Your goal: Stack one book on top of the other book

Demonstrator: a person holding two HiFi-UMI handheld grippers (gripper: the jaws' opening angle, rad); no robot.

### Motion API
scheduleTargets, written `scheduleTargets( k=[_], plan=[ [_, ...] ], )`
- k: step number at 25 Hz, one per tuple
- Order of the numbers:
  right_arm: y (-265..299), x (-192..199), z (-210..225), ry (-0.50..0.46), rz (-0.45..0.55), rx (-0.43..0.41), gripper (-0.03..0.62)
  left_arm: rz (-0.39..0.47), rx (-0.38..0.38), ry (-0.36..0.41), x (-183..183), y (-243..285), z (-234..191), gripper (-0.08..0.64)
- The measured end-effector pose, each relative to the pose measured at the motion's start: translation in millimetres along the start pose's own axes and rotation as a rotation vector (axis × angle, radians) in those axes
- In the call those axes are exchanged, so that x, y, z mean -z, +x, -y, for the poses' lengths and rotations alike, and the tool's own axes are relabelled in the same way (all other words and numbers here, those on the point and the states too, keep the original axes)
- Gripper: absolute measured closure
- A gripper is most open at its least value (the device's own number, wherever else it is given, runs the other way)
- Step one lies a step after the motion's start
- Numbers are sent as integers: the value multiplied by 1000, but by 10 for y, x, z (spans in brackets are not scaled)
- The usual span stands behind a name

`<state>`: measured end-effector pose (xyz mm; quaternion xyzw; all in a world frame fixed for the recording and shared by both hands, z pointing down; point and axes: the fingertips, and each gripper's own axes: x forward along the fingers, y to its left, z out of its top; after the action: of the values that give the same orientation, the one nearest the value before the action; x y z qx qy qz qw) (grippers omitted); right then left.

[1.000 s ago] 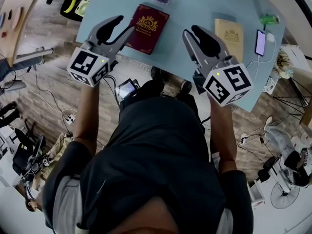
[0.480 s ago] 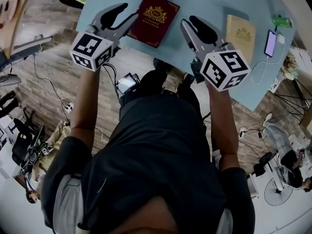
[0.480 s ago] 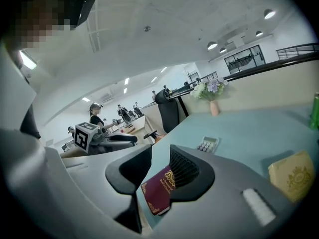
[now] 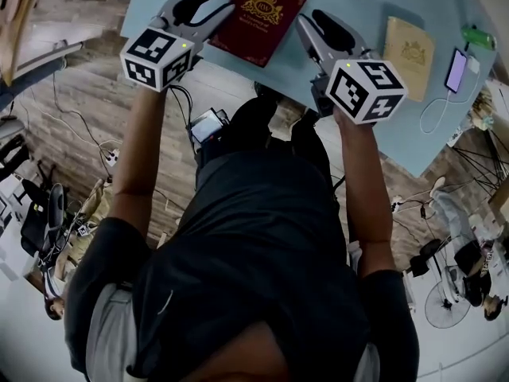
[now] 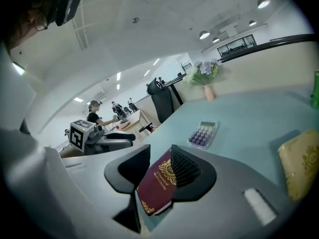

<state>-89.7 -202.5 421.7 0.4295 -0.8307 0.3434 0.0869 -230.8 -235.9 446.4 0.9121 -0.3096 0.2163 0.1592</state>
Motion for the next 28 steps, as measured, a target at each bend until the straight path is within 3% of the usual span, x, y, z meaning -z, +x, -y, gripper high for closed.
scheduleTargets(
  k=[17,28],
  plan=[
    [634,933,537,167,-179,84,440,-141,37,-95,821,495,-252,334],
    [848,1300,686,249,-243,107,380,-216,58,-172,1275,714,-294,319]
  ],
)
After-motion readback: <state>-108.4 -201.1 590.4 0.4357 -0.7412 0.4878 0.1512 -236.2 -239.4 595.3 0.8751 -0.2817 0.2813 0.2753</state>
